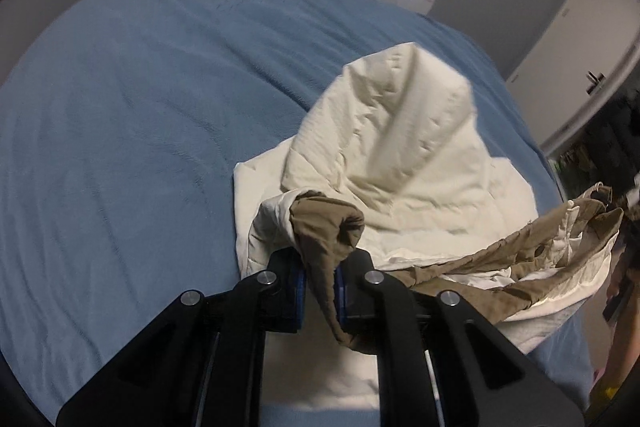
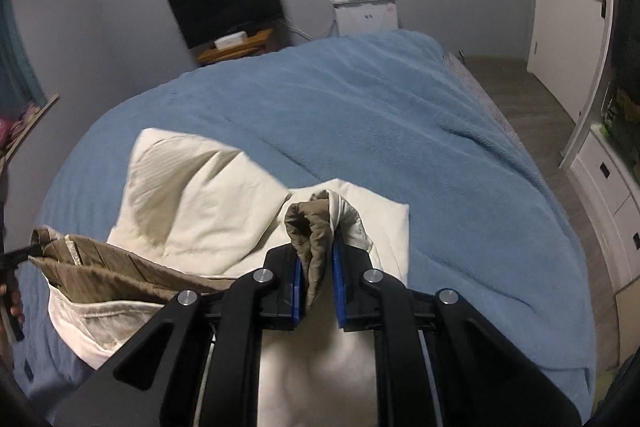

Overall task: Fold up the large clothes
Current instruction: 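Lift the hem with both tools and fold it toward the hood, then lay the hem down beside the hood and open both tools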

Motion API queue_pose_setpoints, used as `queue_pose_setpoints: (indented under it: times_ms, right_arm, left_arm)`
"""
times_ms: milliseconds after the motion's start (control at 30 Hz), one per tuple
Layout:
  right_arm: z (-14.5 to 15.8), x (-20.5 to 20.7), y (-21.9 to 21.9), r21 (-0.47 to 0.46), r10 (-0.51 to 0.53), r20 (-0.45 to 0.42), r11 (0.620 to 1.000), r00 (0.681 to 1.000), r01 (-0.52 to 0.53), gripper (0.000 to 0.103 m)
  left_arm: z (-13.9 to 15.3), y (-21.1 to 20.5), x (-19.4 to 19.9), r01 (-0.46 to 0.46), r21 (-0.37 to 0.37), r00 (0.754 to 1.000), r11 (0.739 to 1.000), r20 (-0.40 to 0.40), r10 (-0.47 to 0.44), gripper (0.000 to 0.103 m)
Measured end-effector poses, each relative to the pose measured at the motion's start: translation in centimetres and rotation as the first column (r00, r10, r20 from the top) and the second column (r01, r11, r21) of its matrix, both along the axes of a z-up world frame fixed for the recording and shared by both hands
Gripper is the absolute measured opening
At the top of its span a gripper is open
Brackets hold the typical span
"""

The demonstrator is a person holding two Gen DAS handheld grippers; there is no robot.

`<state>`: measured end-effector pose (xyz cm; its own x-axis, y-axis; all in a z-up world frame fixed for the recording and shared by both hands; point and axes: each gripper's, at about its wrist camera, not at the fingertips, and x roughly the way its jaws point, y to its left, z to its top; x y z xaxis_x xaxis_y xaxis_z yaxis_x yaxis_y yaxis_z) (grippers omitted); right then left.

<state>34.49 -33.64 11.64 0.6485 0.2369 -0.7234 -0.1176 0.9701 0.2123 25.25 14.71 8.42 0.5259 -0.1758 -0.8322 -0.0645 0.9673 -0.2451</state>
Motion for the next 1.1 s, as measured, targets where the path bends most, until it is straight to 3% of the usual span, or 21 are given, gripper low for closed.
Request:
queue_pose_setpoints:
  times_ms: [267,500,733,800,833,900,967,1000,1033,1100]
  right_arm:
    - [-7.0,8.0,1.5,-0.038,-0.072,-0.128,0.997,0.989,0.068,0.01]
    - [-11.2,10.7,1.8,-0.061,-0.116,-0.196,0.993,0.974,0.106,0.01]
    - [-12.0,9.8,2.2,-0.128,-0.084,-0.183,0.99,0.979,0.061,0.011]
    - [-11.3,8.8,1.9,-0.114,-0.071,-0.17,0.992,0.983,0.052,0.021]
    - [-10.9,8.3,1.6,-0.103,-0.068,-0.161,0.993,0.985,0.052,0.023]
    - [-9.7,6.4,1.0,-0.071,-0.061,-0.115,0.996,0.991,0.053,0.046]
    - [-8.6,4.1,0.4,-0.062,-0.055,-0.072,0.997,0.996,0.051,0.063]
    - [-8.0,2.6,0.2,-0.053,-0.039,-0.051,0.998,0.998,0.036,0.065]
    - [-7.5,1.2,0.1,-0.048,-0.023,-0.039,0.999,0.999,0.021,0.065]
    - [-6.8,-2.1,0.3,-0.036,0.015,-0.017,0.999,1.0,-0.016,0.065]
  left_arm:
    - [-5.6,1.0,6.8,-0.041,-0.001,0.992,0.999,-0.122,0.04,0.013]
    - [-8.5,1.7,10.2,-0.075,-0.022,0.98,0.997,-0.186,0.07,0.015]
    - [-8.6,1.2,10.3,-0.074,0.007,0.979,0.997,-0.191,0.074,0.02]
    - [-8.3,1.1,9.4,-0.072,0.006,0.98,0.997,-0.186,0.072,0.024]
    - [-8.3,1.1,8.8,-0.074,0.006,0.98,0.997,-0.187,0.073,0.027]
    - [-7.9,1.2,7.7,-0.084,-0.008,0.979,0.996,-0.185,0.081,0.036]
    - [-6.9,1.2,6.1,-0.088,-0.006,0.984,0.996,-0.157,0.086,0.063]
    - [-6.1,1.0,5.1,-0.101,0.043,0.986,0.994,-0.127,0.106,0.091]
    - [-4.6,0.8,3.6,-0.112,0.107,0.991,0.988,-0.061,0.119,0.096]
    - [-3.2,0.3,1.4,-0.079,0.108,0.997,0.991,-0.004,0.08,0.096]
